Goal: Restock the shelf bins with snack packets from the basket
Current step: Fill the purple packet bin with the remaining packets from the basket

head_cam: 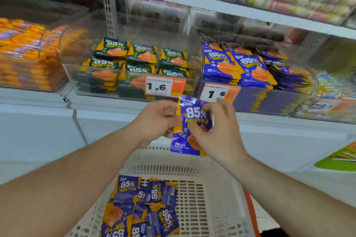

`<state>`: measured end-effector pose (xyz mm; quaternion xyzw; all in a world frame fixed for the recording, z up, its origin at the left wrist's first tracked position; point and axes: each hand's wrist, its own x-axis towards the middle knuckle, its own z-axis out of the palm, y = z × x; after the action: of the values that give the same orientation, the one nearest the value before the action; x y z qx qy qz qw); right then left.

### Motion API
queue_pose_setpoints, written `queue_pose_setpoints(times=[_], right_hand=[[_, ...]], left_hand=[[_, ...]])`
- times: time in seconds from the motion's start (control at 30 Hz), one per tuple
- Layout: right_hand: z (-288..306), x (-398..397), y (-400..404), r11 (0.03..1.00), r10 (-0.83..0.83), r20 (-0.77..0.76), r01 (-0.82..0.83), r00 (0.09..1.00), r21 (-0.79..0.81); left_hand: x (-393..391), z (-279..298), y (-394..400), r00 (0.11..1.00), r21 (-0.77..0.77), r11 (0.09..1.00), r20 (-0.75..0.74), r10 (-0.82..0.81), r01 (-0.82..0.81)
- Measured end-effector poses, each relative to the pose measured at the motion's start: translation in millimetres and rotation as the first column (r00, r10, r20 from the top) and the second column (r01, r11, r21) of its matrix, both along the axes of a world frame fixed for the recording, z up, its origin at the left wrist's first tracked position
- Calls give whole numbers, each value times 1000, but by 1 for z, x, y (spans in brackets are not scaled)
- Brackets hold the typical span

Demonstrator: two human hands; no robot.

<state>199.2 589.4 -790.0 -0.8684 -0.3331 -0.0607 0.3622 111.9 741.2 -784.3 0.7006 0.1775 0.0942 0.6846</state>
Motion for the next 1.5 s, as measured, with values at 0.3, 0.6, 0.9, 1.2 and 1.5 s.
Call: queue_pose_setpoints(times=[0.3,0.6,0.9,1.2,1.5], right_hand=[[32,2,-5,996,-32,-75,37,997,77],[106,79,-4,987,-130,-51,134,990,90],[132,186,91,975,-158,-69,145,985,-169],[120,217,154,917,-127,-150,58,981,-395],[118,223,165,878,-65,1,58,998,-475]], left_hand=[[30,36,-26,978,-115,989,176,111,-92],[100,72,16,913,612,700,380,148,-368],[137,59,43,992,683,725,5,-129,91],[136,59,47,987,620,774,-8,-160,130],[135,60,44,987,616,780,18,-158,114]])
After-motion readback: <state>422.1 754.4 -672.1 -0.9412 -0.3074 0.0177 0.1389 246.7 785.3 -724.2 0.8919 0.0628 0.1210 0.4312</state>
